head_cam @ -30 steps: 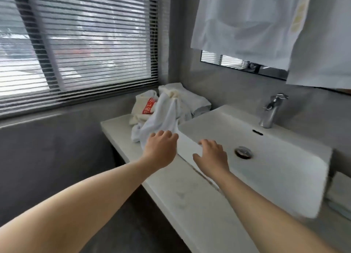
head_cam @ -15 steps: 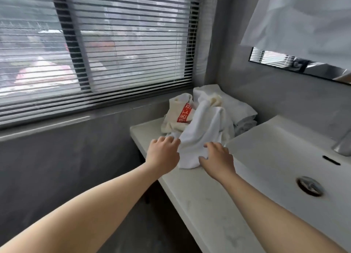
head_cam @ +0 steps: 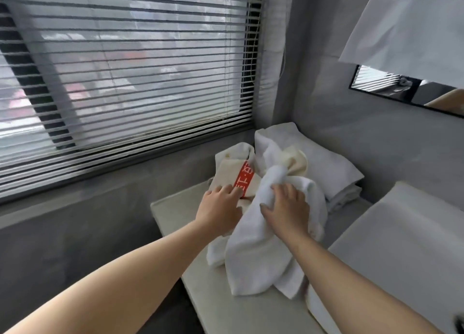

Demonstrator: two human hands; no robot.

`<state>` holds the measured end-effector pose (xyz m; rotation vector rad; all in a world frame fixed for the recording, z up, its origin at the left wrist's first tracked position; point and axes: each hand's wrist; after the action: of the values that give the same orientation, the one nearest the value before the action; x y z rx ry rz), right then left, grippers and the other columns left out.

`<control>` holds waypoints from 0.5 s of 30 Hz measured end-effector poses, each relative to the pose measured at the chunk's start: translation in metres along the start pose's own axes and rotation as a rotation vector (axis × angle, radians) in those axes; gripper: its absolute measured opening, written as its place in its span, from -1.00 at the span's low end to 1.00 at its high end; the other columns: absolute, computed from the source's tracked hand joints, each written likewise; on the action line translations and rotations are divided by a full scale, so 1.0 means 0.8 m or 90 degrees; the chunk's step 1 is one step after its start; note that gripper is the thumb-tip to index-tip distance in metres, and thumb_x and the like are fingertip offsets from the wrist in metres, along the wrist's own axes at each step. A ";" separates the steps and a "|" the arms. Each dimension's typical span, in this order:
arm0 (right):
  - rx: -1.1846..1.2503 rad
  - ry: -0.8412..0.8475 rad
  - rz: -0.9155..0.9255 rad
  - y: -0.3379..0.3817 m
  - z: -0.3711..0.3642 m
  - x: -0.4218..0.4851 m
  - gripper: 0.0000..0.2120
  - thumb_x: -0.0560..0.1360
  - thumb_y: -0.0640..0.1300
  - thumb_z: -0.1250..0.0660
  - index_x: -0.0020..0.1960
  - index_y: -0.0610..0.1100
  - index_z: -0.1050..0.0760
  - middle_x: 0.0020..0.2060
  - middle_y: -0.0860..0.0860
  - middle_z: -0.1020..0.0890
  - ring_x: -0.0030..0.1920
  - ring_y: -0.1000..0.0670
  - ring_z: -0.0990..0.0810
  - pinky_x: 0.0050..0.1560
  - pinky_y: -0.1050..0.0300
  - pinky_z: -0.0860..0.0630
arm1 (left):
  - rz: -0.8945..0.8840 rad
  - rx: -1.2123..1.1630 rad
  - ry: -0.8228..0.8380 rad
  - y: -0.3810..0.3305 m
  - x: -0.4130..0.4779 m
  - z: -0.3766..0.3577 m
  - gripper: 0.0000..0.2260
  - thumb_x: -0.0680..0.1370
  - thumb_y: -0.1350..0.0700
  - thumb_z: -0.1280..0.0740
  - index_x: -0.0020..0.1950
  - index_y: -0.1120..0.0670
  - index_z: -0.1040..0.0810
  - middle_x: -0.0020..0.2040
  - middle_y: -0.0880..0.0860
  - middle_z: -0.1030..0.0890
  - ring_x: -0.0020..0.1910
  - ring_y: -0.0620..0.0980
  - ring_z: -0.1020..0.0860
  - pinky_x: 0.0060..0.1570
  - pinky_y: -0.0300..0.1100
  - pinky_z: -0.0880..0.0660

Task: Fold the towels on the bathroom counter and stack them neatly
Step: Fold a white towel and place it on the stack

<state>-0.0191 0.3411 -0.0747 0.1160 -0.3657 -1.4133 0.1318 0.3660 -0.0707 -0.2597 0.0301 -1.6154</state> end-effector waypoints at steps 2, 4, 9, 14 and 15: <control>0.046 -0.015 -0.047 -0.003 -0.012 0.014 -0.29 0.46 0.22 -0.28 0.45 -0.07 -0.12 0.41 -0.08 -0.28 0.39 -0.11 -0.29 0.29 -0.02 -0.35 | -0.006 -0.039 0.007 0.002 0.018 -0.008 -0.63 0.58 0.01 -0.20 0.39 -0.02 -0.31 0.36 -0.01 -0.39 0.33 0.06 -0.35 0.26 -0.09 -0.32; 0.102 -0.016 -0.113 -0.008 -0.020 0.027 -0.18 0.43 0.23 -0.32 0.48 -0.10 -0.03 0.40 -0.10 -0.31 0.35 -0.12 -0.36 0.21 -0.05 -0.43 | 0.001 -0.116 0.006 0.003 0.035 -0.013 -0.64 0.58 0.03 -0.22 0.38 -0.02 -0.33 0.37 -0.02 -0.39 0.32 0.04 -0.35 0.23 -0.11 -0.34; 0.140 -0.059 -0.177 -0.026 -0.038 0.038 -0.35 0.53 0.08 -0.23 0.50 -0.04 -0.02 0.36 -0.06 -0.41 0.29 -0.10 -0.43 0.16 0.01 -0.42 | 0.004 -0.201 0.048 0.001 0.061 -0.031 -0.66 0.58 0.02 -0.22 0.36 -0.04 -0.34 0.37 -0.01 -0.38 0.29 0.04 -0.38 0.19 -0.11 -0.38; 0.194 -0.075 -0.191 -0.019 -0.040 0.044 -0.50 0.58 -0.10 -0.13 0.49 -0.02 -0.11 0.39 -0.05 -0.37 0.34 -0.10 -0.38 0.22 0.01 -0.36 | -0.043 -0.266 0.100 0.004 0.072 -0.041 -0.60 0.57 0.03 -0.27 0.39 -0.01 -0.30 0.39 -0.03 -0.31 0.25 -0.04 -0.43 0.07 -0.27 -0.36; 0.194 -0.085 -0.185 -0.018 -0.038 0.045 -0.50 0.56 -0.14 -0.17 0.48 -0.03 -0.15 0.37 -0.06 -0.39 0.33 -0.10 -0.38 0.22 0.01 -0.37 | -0.059 -0.291 0.128 0.004 0.074 -0.045 -0.55 0.55 0.02 -0.31 0.40 -0.01 -0.29 0.39 -0.03 -0.30 0.25 -0.06 -0.43 0.12 -0.27 -0.37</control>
<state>-0.0193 0.2997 -0.1007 0.3347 -0.6960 -1.6484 0.1256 0.3026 -0.0976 -0.4532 0.5519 -1.7080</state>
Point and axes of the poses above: each hand's wrist, its own x-axis towards the middle knuckle, its own z-axis out of the back of the hand, y = z × x
